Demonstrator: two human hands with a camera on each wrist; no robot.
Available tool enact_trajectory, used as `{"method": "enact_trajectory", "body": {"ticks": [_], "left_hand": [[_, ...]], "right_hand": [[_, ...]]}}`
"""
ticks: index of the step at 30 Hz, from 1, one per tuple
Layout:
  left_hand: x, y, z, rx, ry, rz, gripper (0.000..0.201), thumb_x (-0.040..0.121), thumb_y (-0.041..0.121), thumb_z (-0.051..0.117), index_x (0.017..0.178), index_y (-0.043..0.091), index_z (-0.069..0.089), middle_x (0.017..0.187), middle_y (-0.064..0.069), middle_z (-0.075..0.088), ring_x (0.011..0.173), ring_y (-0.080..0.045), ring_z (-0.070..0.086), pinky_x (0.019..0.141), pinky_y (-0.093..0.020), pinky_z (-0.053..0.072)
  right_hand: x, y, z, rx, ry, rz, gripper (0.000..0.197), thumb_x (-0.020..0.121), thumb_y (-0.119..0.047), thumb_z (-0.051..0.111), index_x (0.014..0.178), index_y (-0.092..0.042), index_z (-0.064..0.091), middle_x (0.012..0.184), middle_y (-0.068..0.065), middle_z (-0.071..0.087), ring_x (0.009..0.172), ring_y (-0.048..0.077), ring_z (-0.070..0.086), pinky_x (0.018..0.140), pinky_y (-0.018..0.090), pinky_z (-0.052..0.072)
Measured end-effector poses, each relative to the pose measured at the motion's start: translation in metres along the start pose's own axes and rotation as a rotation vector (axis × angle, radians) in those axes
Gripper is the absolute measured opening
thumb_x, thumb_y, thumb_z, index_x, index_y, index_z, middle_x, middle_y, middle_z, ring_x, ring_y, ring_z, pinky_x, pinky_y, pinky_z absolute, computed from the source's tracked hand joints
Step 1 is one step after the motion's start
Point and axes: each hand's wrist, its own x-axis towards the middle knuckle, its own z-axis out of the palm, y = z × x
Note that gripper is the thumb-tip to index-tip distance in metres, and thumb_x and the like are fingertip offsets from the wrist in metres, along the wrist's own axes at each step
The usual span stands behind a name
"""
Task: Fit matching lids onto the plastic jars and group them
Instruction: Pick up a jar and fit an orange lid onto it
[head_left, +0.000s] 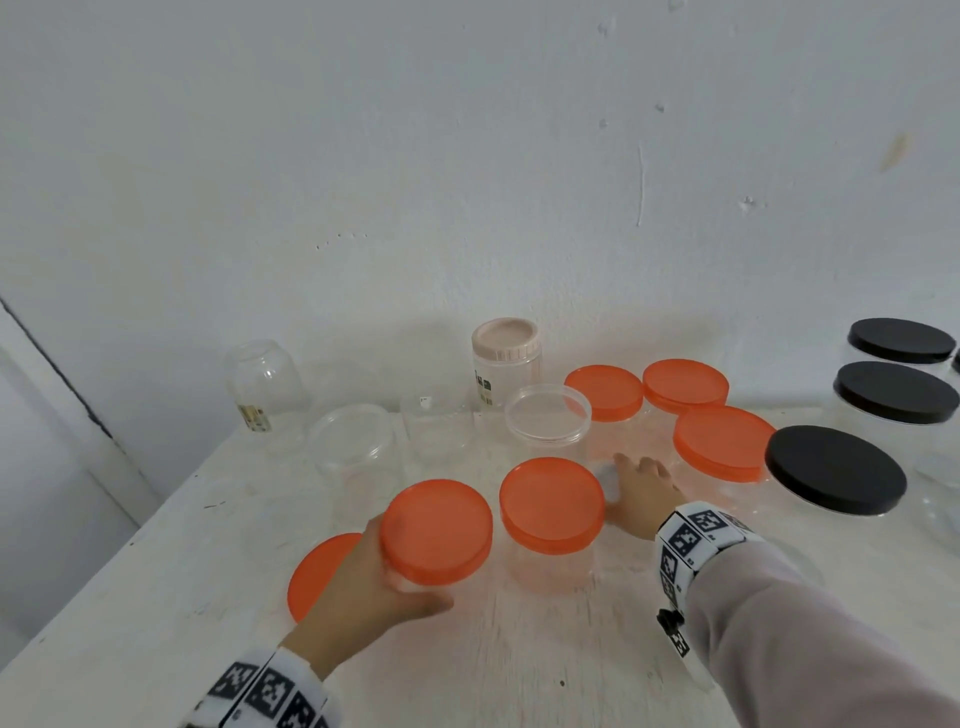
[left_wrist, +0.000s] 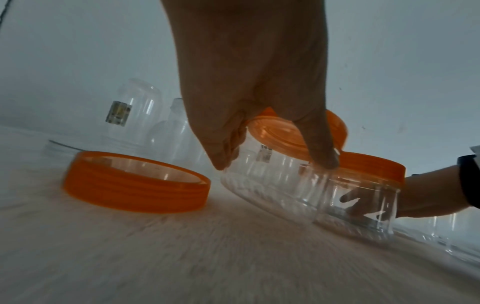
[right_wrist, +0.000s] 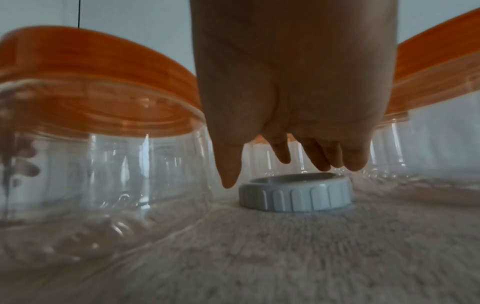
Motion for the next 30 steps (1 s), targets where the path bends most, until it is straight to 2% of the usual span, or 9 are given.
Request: {"method": "enact_trajectory", "body": {"ticks": [5,7,10,14,17,21,24,26,30], "left_hand": [[0.041,0.017,0.016,0.030,0.156,-0.005,0.111,0.037,0.052,0.088,0.133,0.018,0.043,0.126,-0.002,0.053,0.118,-0.020,0.052,0.101,-0.044,0.045],[0.054,0.022,0.021,0.000,0.186,-0.019,0.107,0.042,0.044,0.091,0.133,0.014,0.043,0.127,-0.005,0.054,0.118,-0.022,0.053,0.101,-0.044,0.045],[0.066,0.024,0.025,-0.039,0.228,-0.040,0.111,0.052,0.031,0.093,0.141,0.016,0.028,0.135,-0.003,0.045,0.122,-0.022,0.047,0.102,-0.038,0.041],[0.075,0.027,0.018,0.009,0.152,-0.022,0.123,0.057,0.025,0.091,0.148,0.024,0.007,0.142,-0.004,0.031,0.127,-0.021,0.037,0.106,-0.037,0.035],[0.080,0.032,0.006,0.099,0.087,-0.011,0.127,0.059,0.028,0.089,0.149,0.028,0.000,0.147,-0.006,0.022,0.132,-0.021,0.031,0.108,-0.035,0.029],[0.091,0.046,-0.021,0.172,0.009,0.092,0.114,0.060,0.041,0.087,0.148,0.033,0.015,0.147,0.002,0.025,0.133,-0.014,0.030,0.100,-0.025,0.028],[0.106,0.067,-0.057,0.121,-0.031,0.148,0.100,0.057,0.052,0.084,0.141,0.032,0.034,0.141,0.007,0.040,0.131,-0.011,0.038,0.106,-0.030,0.035],[0.121,0.078,-0.084,0.093,0.033,0.166,0.086,0.058,0.051,0.080,0.132,0.028,0.044,0.131,0.007,0.050,0.124,-0.011,0.046,0.105,-0.031,0.039],[0.158,0.081,-0.145,0.108,0.257,0.150,0.055,0.077,0.035,0.076,0.125,0.023,0.051,0.119,0.005,0.056,0.113,-0.011,0.050,0.090,-0.028,0.041]], "right_hand": [[0.002,0.002,0.004,-0.032,-0.009,0.026,0.085,0.087,-0.052,0.060,0.149,-0.016,0.016,0.147,0.016,0.029,0.137,0.036,0.028,0.107,0.046,0.032],[0.003,0.004,0.003,-0.030,-0.009,0.019,0.084,0.086,-0.052,0.061,0.148,-0.016,0.017,0.145,0.014,0.031,0.135,0.035,0.031,0.106,0.045,0.033],[0.004,0.006,0.002,-0.017,-0.026,0.000,0.083,0.086,-0.051,0.062,0.147,-0.016,0.018,0.142,0.014,0.032,0.133,0.035,0.032,0.105,0.045,0.035],[0.006,0.008,0.002,-0.026,-0.033,-0.025,0.083,0.084,-0.051,0.065,0.145,-0.016,0.021,0.137,0.014,0.033,0.130,0.035,0.034,0.105,0.044,0.037],[0.010,0.008,0.003,-0.053,-0.036,-0.025,0.089,0.082,-0.052,0.066,0.147,-0.014,0.018,0.136,0.015,0.032,0.130,0.037,0.034,0.104,0.043,0.035],[0.017,0.011,0.007,-0.073,-0.031,-0.021,0.099,0.080,-0.052,0.068,0.150,-0.013,0.010,0.137,0.015,0.031,0.130,0.038,0.034,0.105,0.040,0.033],[0.022,0.014,0.007,-0.062,-0.022,-0.009,0.103,0.078,-0.049,0.071,0.150,-0.014,0.007,0.136,0.014,0.031,0.129,0.037,0.035,0.105,0.039,0.033],[0.024,0.015,0.007,-0.075,-0.006,-0.001,0.100,0.079,-0.045,0.069,0.150,-0.013,0.007,0.135,0.012,0.033,0.128,0.034,0.036,0.106,0.037,0.032],[0.028,0.014,0.011,-0.119,0.021,0.007,0.086,0.088,-0.038,0.059,0.150,-0.012,0.006,0.134,0.010,0.034,0.127,0.029,0.039,0.107,0.033,0.032]]}}
